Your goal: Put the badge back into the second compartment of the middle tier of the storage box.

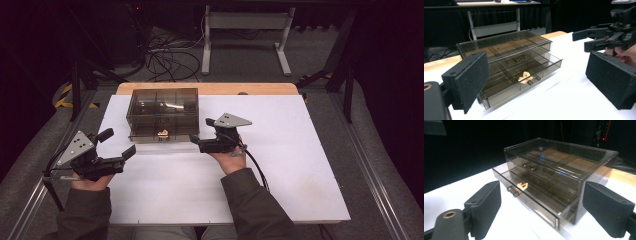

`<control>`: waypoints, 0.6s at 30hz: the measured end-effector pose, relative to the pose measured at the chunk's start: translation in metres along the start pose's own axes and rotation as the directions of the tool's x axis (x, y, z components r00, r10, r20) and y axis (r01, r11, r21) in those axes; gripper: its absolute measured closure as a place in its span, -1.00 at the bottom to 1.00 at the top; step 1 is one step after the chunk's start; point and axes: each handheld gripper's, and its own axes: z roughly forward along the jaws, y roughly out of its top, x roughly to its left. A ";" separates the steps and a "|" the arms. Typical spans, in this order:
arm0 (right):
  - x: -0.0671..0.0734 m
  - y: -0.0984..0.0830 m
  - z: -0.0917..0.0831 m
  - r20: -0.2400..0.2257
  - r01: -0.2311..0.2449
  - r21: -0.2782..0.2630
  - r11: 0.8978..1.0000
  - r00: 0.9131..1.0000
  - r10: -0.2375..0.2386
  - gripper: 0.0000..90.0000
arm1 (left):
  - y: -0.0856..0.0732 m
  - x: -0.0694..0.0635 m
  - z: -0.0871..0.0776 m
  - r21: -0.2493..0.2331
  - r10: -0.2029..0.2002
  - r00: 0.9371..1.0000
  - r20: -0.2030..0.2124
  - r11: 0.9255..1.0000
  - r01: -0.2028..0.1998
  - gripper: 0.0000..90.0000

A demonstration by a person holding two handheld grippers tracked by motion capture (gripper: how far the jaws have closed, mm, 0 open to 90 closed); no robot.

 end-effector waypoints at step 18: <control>-0.016 -0.006 -0.047 0.023 -0.024 -0.047 0.999 0.999 0.025 -0.77 | -0.003 -0.003 0.004 0.015 0.010 1.000 0.004 1.000 -0.010 -0.87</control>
